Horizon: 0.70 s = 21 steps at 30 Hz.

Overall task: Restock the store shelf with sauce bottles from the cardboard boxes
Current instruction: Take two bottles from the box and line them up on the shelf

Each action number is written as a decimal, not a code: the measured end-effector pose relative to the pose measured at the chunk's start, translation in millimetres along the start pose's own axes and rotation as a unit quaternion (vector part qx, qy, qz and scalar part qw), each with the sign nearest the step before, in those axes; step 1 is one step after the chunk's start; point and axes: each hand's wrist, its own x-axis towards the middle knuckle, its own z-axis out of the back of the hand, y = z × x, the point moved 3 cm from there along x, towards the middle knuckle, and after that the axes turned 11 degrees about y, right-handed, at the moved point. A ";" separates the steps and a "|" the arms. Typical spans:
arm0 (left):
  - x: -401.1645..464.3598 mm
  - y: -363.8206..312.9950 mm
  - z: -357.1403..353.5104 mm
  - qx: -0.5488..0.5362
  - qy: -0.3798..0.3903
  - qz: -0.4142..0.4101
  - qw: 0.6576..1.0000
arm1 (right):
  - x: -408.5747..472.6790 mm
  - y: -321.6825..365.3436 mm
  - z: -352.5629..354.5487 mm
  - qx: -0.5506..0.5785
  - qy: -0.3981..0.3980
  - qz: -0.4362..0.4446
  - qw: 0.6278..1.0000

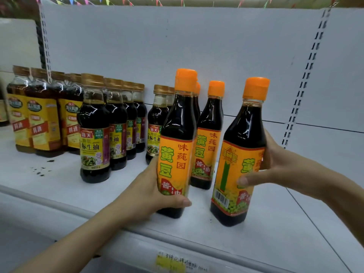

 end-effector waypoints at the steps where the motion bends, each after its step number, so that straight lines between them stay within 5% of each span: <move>1: -0.9 1.0 3.1 0.003 -0.003 0.003 1.000 | 0.5 0.6 -2.5 -0.009 -0.019 -0.003 1.000; 5: -2.1 3.0 6.7 0.006 -0.007 0.016 1.000 | 5.4 -4.9 -19.7 -0.057 -0.092 -0.021 0.994; 12: -1.8 6.0 9.0 0.026 0.011 0.022 0.999 | -4.7 -34.7 -39.6 -0.042 -0.037 -0.078 0.995; 21: 9.9 20.6 11.4 0.058 -0.009 0.035 0.998 | 1.2 -44.1 -53.8 -0.098 -0.119 -0.074 0.985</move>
